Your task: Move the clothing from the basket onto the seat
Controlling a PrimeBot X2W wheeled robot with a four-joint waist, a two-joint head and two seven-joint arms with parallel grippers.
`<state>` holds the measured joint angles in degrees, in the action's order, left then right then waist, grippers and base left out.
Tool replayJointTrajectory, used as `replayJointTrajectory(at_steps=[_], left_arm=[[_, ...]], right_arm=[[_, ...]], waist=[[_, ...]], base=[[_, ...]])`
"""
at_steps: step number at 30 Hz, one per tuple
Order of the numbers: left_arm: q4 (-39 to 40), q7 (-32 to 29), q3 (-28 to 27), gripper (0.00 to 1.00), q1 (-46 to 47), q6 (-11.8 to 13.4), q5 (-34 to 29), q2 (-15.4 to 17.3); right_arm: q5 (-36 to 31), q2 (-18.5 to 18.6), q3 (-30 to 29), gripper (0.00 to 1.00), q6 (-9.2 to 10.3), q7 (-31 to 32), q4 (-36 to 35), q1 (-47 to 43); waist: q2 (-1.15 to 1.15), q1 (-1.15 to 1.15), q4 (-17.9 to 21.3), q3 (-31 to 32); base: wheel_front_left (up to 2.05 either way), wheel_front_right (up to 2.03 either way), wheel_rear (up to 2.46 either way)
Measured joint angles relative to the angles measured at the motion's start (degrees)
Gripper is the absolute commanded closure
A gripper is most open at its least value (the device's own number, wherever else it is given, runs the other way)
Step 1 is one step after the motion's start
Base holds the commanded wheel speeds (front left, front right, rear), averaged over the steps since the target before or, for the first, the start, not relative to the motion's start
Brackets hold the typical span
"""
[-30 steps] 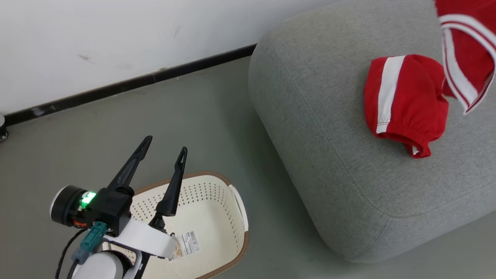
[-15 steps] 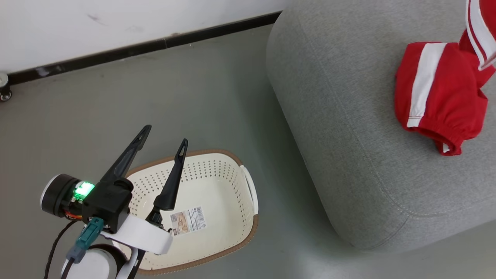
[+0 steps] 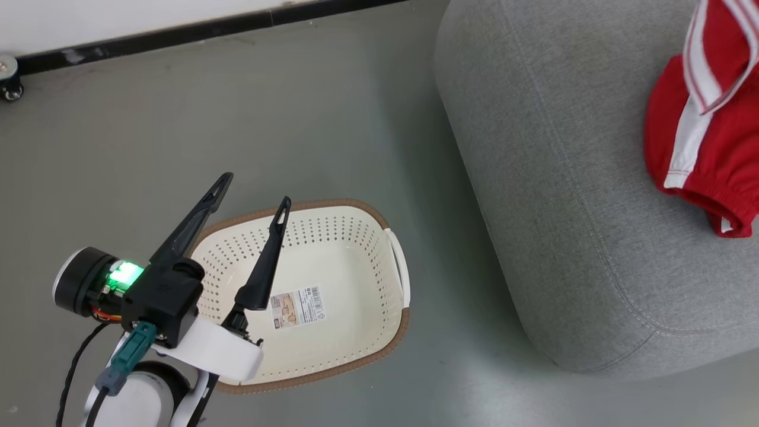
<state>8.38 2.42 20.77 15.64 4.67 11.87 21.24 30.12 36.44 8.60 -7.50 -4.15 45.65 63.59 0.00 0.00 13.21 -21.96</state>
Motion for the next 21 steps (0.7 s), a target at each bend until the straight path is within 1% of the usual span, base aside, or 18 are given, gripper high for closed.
replayJointTrajectory(at_steps=[3,10,14,21], left_arm=[[0.5,-0.6,0.2,0.00,0.4,-0.2,0.0,0.0],[1.0,-1.0,0.3,0.00,1.4,-0.2,0.0,0.1],[1.0,-1.0,0.1,0.00,2.2,-0.2,0.0,0.2],[1.0,-1.0,0.0,0.00,2.3,-0.2,-0.1,0.5]], right_arm=[[0.0,-0.5,-1.1,1.00,0.00,-1.0,2.7,-2.4],[0.0,-0.9,-2.2,1.00,0.00,-3.1,6.3,-4.5],[0.2,-3.0,-2.2,1.00,0.00,-3.7,8.3,-6.2],[0.2,-5.7,1.2,1.00,0.00,-3.8,9.6,-9.5]], waist=[[0.00,0.01,-0.3,-0.9],[0.00,0.00,-0.2,-2.8],[0.00,0.01,0.4,-3.5],[0.00,0.01,1.6,-3.9]], base=[[0.00,0.00,0.00],[0.00,0.00,0.00],[0.00,0.00,0.00],[0.00,0.00,0.00]])
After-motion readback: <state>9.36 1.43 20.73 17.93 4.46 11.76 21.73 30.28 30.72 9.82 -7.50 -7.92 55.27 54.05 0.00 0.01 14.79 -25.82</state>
